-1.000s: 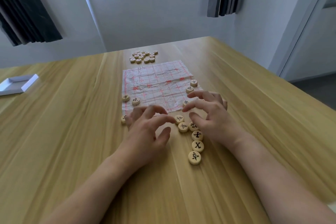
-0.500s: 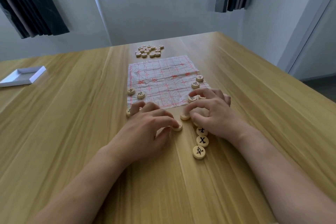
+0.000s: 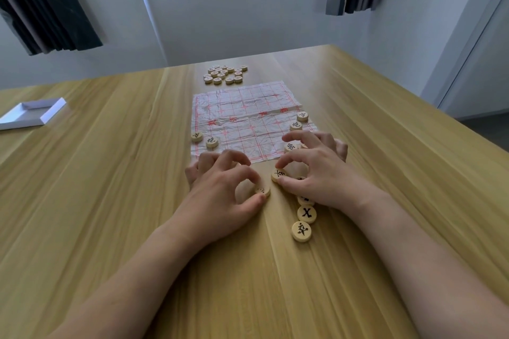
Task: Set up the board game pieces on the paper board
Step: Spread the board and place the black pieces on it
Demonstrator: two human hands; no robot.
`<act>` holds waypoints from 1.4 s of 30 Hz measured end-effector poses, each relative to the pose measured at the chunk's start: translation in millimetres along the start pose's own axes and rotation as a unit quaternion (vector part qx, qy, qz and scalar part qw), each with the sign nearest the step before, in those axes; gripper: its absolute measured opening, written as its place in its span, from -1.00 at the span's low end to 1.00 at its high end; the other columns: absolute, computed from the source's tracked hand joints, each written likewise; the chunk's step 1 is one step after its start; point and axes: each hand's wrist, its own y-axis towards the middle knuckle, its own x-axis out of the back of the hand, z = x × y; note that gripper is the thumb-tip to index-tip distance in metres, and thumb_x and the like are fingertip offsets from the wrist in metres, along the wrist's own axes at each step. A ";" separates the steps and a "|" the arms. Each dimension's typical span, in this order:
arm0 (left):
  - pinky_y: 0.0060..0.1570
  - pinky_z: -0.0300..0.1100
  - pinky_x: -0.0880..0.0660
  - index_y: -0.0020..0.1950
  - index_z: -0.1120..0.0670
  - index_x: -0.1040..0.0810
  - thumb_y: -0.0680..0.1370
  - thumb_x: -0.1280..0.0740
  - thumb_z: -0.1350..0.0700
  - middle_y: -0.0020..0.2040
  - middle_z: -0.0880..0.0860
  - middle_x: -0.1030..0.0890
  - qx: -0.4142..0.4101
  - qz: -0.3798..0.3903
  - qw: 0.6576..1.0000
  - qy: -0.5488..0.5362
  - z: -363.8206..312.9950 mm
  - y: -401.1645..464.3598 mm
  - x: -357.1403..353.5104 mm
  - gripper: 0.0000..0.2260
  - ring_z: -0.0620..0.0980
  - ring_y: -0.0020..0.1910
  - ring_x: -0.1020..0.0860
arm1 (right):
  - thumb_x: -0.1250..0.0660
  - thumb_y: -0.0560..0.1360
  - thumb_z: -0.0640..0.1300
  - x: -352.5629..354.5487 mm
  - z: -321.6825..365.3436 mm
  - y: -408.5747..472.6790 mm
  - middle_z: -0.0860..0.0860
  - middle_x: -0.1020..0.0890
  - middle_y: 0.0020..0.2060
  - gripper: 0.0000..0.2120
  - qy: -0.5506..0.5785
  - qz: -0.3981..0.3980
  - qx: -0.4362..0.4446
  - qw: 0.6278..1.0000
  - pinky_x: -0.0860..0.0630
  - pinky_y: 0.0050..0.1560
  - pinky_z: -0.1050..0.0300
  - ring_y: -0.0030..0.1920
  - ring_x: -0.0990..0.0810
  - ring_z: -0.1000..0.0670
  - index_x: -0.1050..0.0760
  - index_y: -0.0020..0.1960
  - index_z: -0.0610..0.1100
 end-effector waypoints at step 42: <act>0.29 0.02 0.06 -0.06 -0.23 -0.64 0.38 -0.41 -0.29 0.34 -0.24 -0.29 0.137 0.028 0.990 0.024 90.3 127.9 10.4 -0.78 -0.08 0.37 -0.04 | -0.33 0.41 0.30 3.8 -31.6 136.7 0.15 -0.29 0.39 -0.74 -0.098 -0.056 -0.141 0.984 -0.03 0.27 -0.05 0.39 -0.09 -0.02 -0.56 -0.04 0.16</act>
